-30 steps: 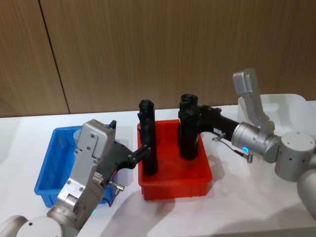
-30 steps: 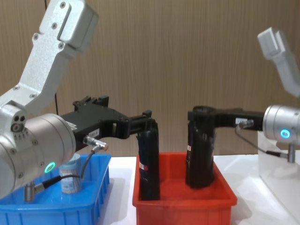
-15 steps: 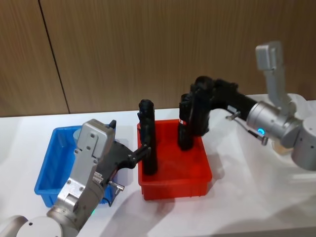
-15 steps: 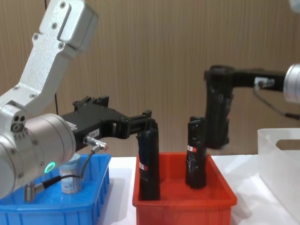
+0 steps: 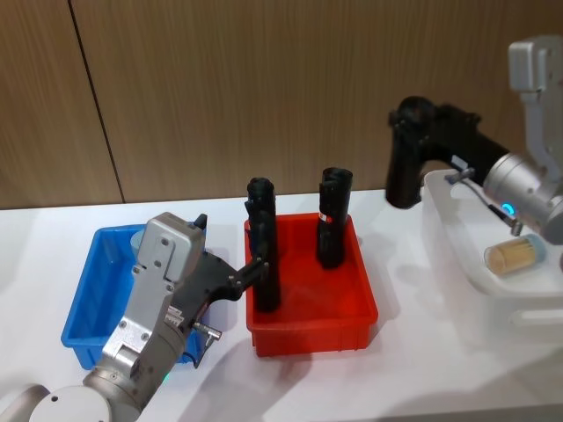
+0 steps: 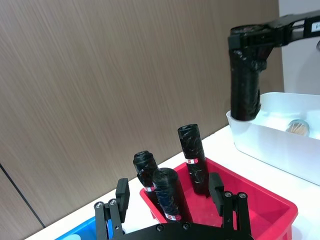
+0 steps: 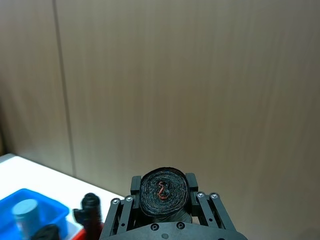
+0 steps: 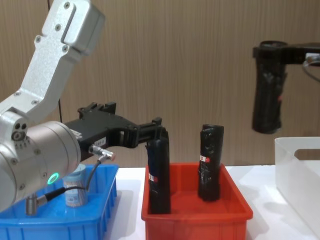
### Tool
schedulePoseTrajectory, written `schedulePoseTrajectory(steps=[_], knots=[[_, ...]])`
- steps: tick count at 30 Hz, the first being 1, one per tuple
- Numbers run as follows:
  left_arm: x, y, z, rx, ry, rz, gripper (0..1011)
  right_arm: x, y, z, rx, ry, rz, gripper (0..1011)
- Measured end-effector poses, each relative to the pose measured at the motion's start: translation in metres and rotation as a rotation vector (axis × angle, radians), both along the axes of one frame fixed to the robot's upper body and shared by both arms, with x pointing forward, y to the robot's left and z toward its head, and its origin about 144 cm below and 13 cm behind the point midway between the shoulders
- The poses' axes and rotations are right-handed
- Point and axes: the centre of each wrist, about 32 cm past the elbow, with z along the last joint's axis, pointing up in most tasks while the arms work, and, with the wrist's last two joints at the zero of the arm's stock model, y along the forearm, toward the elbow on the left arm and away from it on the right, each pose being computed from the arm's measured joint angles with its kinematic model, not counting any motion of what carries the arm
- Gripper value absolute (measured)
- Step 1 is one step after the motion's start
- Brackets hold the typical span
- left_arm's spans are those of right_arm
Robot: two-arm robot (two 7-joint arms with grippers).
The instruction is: Pick the cotton swabs from the blue box and place them into the white box.
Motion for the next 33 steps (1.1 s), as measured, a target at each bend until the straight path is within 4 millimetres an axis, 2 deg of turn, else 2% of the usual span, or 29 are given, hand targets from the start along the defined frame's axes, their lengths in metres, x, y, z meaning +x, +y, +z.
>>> schedulePoseTrajectory(steps=[12, 24, 33], knots=[[0.0, 0.0, 0.0, 0.0, 0.0, 0.0, 1003, -0.011, -0.017, 0.009, -0.038, -0.006, -0.189, 515], [0.0, 0.0, 0.0, 0.0, 0.0, 0.0, 1003, -0.014, -0.04, 0.003, -0.073, 0.041, -0.38, 515], [0.0, 0.0, 0.0, 0.0, 0.0, 0.0, 1003, -0.009, -0.06, -0.011, -0.091, 0.116, -0.487, 768]])
